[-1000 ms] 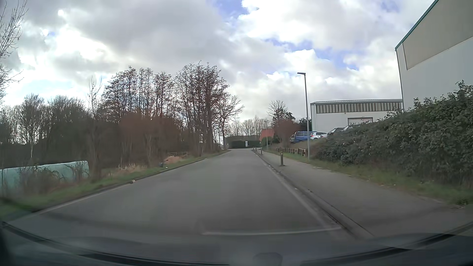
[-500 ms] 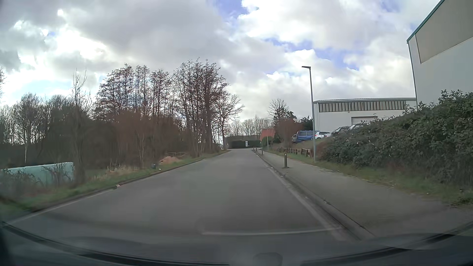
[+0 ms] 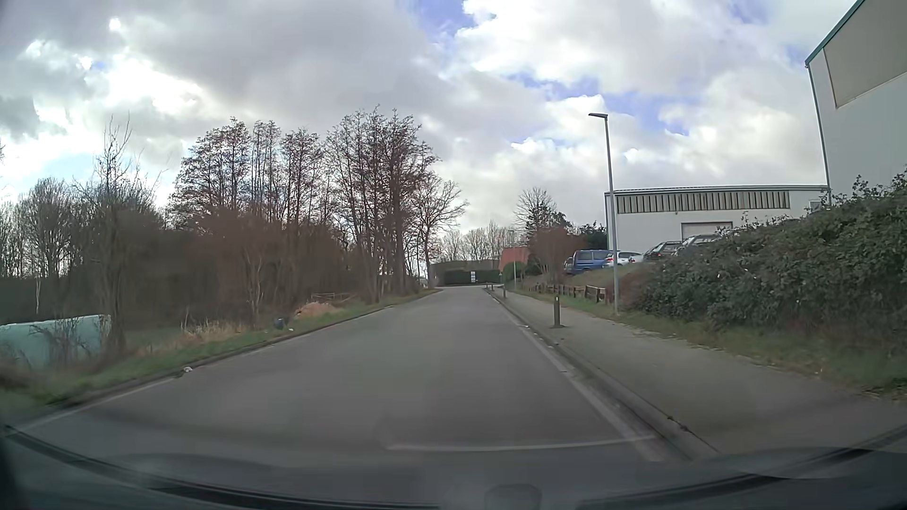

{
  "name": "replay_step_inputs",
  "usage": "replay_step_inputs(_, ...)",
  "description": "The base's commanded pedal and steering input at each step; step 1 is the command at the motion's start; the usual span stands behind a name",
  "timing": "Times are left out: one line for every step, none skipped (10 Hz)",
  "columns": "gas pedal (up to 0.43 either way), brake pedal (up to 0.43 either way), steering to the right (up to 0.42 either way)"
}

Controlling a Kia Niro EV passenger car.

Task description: Follow the waypoints while adhering to traffic rules and regulations

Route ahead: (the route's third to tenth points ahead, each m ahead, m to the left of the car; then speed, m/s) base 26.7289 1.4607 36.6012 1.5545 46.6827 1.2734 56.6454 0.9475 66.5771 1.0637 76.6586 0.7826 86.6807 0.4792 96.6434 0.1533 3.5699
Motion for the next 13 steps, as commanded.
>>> replay_step_inputs(0.059, 0.0, -0.003)
replay_step_inputs(0.059, 0.0, -0.003)
replay_step_inputs(0.059, 0.0, -0.003)
replay_step_inputs(0.059, 0.0, -0.003)
replay_step_inputs(0.059, 0.0, -0.003)
replay_step_inputs(0.059, 0.0, -0.003)
replay_step_inputs(0.059, 0.0, -0.003)
replay_step_inputs(0.059, 0.0, -0.003)
replay_step_inputs(0.059, 0.0, -0.003)
replay_step_inputs(0.067, 0.0, -0.001)
replay_step_inputs(0.079, 0.0, 0.0)
replay_step_inputs(0.079, 0.0, 0.0)
replay_step_inputs(0.079, 0.0, 0.0)
